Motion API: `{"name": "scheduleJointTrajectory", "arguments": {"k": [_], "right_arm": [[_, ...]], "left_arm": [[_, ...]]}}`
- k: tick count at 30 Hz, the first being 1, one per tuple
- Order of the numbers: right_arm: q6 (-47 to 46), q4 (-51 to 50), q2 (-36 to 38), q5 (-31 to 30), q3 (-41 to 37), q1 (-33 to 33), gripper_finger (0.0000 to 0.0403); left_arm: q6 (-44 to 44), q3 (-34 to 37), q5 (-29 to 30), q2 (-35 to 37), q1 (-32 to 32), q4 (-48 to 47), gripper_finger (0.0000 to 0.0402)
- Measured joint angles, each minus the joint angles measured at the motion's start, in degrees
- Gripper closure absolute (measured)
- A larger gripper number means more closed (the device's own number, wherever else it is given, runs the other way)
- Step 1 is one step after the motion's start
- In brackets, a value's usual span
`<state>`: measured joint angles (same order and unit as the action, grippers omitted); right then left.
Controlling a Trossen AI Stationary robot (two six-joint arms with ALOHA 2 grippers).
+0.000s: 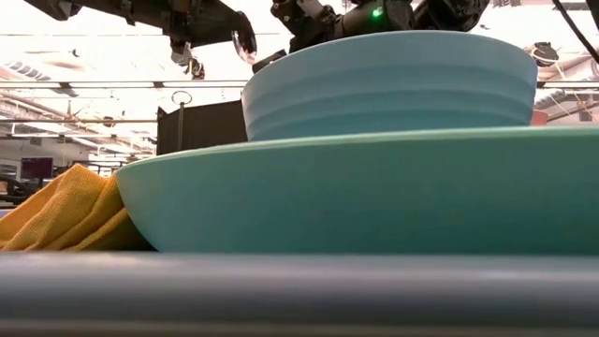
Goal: Set up tray
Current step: Put the orange spoon to the right of the orange fork on the orange napkin on the blue serving tray
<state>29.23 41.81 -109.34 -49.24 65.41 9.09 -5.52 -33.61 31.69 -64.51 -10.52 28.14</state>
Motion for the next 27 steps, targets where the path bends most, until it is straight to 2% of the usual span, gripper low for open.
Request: {"name": "scheduleJointTrajectory", "arguments": {"k": [4, 9, 11, 19, 27], "right_arm": [[-0.1, 0.0, 0.0, 0.3, 0.0, 0.0, 0.0403], [-1.5, -0.1, 0.0, 1.1, -0.1, 0.1, 0.0403], [-2.3, -0.2, 0.0, 1.1, -0.1, 0.2, 0.0403], [-4.7, -0.5, 0.0, 1.5, -0.1, 0.1, 0.0395], [-5.4, 0.2, 0.0, 2.4, 0.0, 1.0, 0.0327]], "left_arm": [[0.0, 0.0, -0.2, 0.0, 0.0, -0.1, 0.0288], [-1.5, 0.0, 1.8, 0.1, 0.1, 0.0, 0.0369], [-1.5, 0.0, 3.3, 0.1, 0.2, -0.3, 0.0388], [-2.2, 0.0, 3.8, 0.1, 0.1, -1.1, 0.0392], [-3.6, 0.0, 4.6, 0.4, -0.6, -0.7, 0.0396]]}}
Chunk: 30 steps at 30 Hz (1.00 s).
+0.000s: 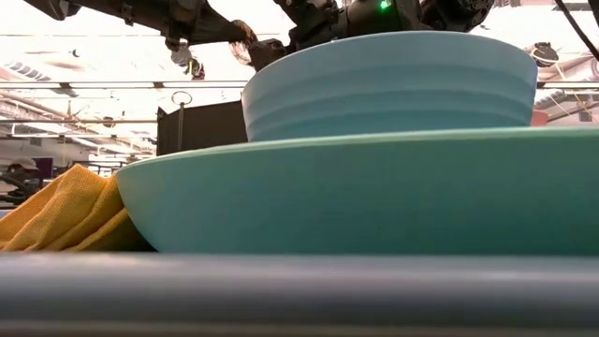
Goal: Set up tray
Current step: Put the orange spoon to the right of the orange fork on the orange napkin on the blue serving tray
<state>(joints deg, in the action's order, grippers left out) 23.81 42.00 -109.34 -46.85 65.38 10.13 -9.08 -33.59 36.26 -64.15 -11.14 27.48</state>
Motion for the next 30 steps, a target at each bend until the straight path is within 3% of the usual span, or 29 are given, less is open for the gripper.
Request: {"name": "scheduleJointTrajectory", "arguments": {"k": [5, 16, 30], "right_arm": [[2.4, 0.0, 0.0, -1.1, 0.0, 0.8, 0.0305], [3.5, -0.2, 0.1, -0.7, 0.0, 3.2, 0.0301], [5.9, -3.6, 0.1, -16.6, 0.0, 5.9, 0.0300]], "left_arm": [[-4.3, -1.4, 1.3, 0.1, -1.0, -0.3, 0.0396], [-10.5, -6.0, 2.9, 0.1, -1.9, -3.8, 0.0397], [-11.8, -11.5, 8.0, 0.2, -1.6, -11.2, 0.0397]]}}
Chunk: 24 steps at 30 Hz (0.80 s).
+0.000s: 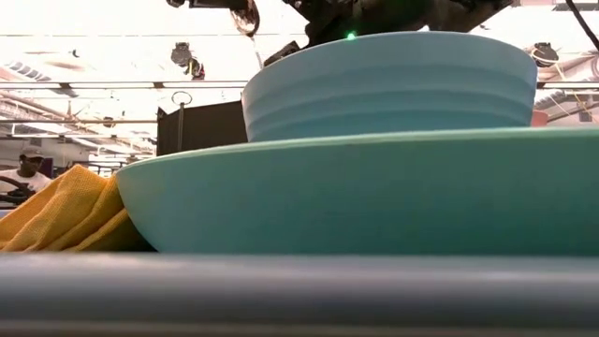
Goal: Set up tray
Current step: Put the orange spoon to the right of the orange fork on the orange napkin on the blue serving tray
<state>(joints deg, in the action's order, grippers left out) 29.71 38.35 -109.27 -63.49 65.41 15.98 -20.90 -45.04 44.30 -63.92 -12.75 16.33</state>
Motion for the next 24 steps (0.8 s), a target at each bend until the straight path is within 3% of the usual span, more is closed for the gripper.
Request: {"name": "scheduleJointTrajectory", "arguments": {"k": [6, 11, 16, 24], "right_arm": [[1.1, -1.2, 0.0, -6.7, -0.4, 2.4, 0.0300], [1.2, -1.4, 1.9, -7.5, -2.5, 4.4, 0.0302], [0.5, -1.4, 6.1, -13.3, -6.8, 5.8, 0.0301], [-10.0, -1.3, 17.2, -13.0, -18.8, 7.2, 0.0301]], "left_arm": [[5.5, -6.6, 1.4, 0.0, 0.0, -16.3, 0.0397], [14.3, -12.1, -2.0, 0.0, 1.0, -29.7, 0.0397], [21.6, -16.2, -8.0, 0.0, 2.7, -40.4, 0.0397], [30.7, -19.5, -22.7, 1.5, 5.6, -47.9, 0.0397]]}}
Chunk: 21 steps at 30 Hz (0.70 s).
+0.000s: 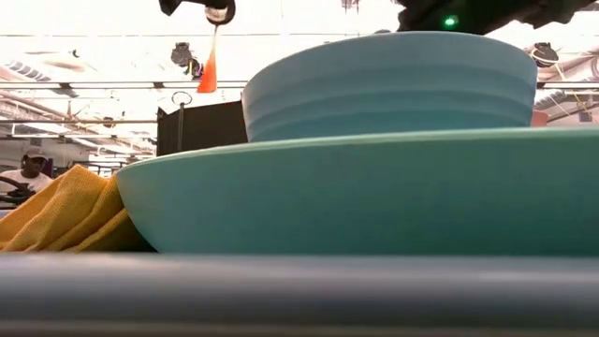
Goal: Set up tray
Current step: Put the orange spoon to the right of the orange fork on the orange napkin on the blue serving tray
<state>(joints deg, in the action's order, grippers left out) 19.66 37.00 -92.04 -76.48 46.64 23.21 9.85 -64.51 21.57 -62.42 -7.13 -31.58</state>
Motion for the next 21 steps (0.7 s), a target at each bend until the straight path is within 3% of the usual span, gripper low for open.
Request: {"name": "scheduleJointTrajectory", "arguments": {"k": [6, 14, 18, 21], "right_arm": [[-3.5, 0.7, 4.2, 2.4, -6.1, 1.0, 0.0300], [-3.1, 1.0, 4.6, 4.8, -6.5, 1.1, 0.0300], [-3.2, 1.0, 4.6, 4.8, -6.5, 1.1, 0.0300], [-4.0, 1.0, 4.6, 4.8, -6.5, 1.1, 0.0301]], "left_arm": [[6.2, 1.0, -10.7, 1.5, 3.0, -0.5, 0.0397], [11.1, 1.4, -22.6, 0.8, 6.0, -5.5, 0.0397], [12.3, 2.2, -23.9, 0.9, 4.8, -3.6, 0.0397], [14.4, 6.0, -27.9, 1.0, 3.7, 3.5, 0.0397]]}}
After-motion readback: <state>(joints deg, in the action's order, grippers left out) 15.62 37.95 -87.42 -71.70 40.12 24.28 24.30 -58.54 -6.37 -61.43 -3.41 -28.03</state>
